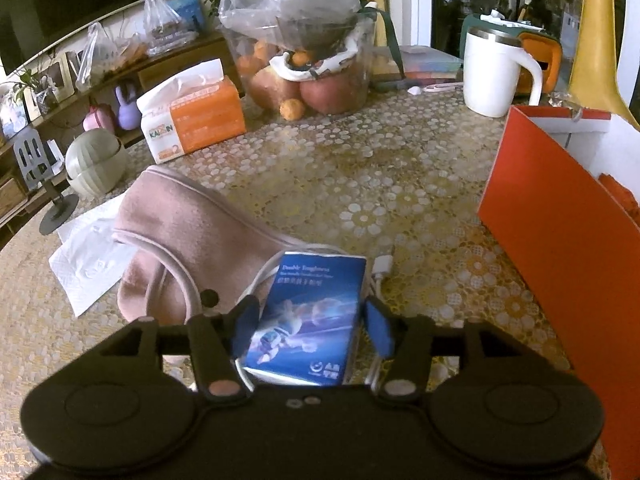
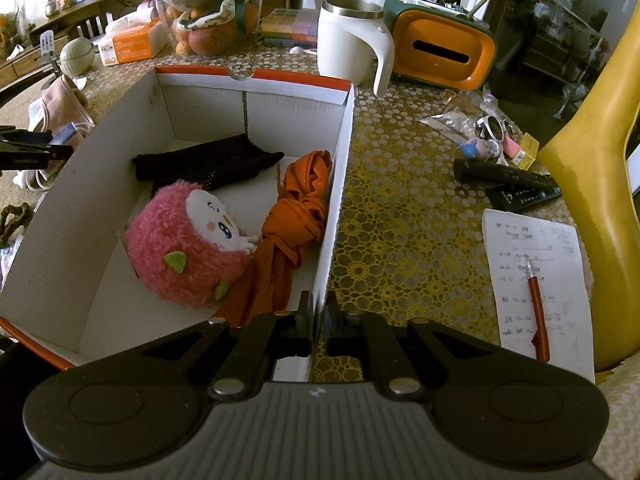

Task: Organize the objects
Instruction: 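Close the left gripper on the blue-and-white toothbrush package, then lift the blue package with the left gripper and carry it over the box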

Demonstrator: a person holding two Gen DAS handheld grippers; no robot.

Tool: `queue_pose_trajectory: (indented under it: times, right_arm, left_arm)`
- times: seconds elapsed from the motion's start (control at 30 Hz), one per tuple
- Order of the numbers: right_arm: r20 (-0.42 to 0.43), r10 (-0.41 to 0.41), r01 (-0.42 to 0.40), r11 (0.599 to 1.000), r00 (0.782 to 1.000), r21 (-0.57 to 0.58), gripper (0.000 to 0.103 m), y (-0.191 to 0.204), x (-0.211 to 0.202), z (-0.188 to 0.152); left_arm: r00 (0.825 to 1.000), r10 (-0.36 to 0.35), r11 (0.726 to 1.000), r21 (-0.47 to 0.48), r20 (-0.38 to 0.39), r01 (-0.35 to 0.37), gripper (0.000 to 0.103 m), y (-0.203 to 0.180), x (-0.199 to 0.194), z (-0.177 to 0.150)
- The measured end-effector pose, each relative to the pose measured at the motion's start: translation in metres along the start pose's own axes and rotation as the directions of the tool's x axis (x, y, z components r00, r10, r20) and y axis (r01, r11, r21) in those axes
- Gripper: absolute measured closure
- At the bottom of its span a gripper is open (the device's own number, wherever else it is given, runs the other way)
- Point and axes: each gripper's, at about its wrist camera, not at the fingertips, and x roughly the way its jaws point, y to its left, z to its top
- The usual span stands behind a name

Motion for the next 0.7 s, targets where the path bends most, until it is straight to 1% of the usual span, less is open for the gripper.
queue_pose_trajectory:
  times: [0.17,0.3,0.53,0.7]
  right_arm:
    - [0.001,0.002,-0.002,1.000,1.000,0.000,0.098,0.000,0.001,0.000]
    - [0.005,0.006,-0.006,1.000,1.000,0.005,0.098,-0.001,0.002,-0.001]
    - [0.018,0.015,-0.015,1.000,1.000,0.009,0.098,-0.003,0.002,-0.002]
    - [0.028,0.017,-0.018,1.000,0.999,0.010,0.098,-0.004,0.004,-0.005]
  left_arm:
    - [1.000,0.008,1.000,-0.001,0.011,-0.008,0.050,-0.003,-0.001,-0.001]
    - [1.000,0.004,1.000,-0.025,0.025,-0.003,0.050,-0.002,-0.010,0.000]
    - [0.998,-0.024,0.998,-0.058,0.060,0.028,0.050,-0.003,-0.041,0.001]
    - [0.996,-0.048,0.997,-0.061,0.081,0.053,0.050,-0.014,-0.065,0.007]
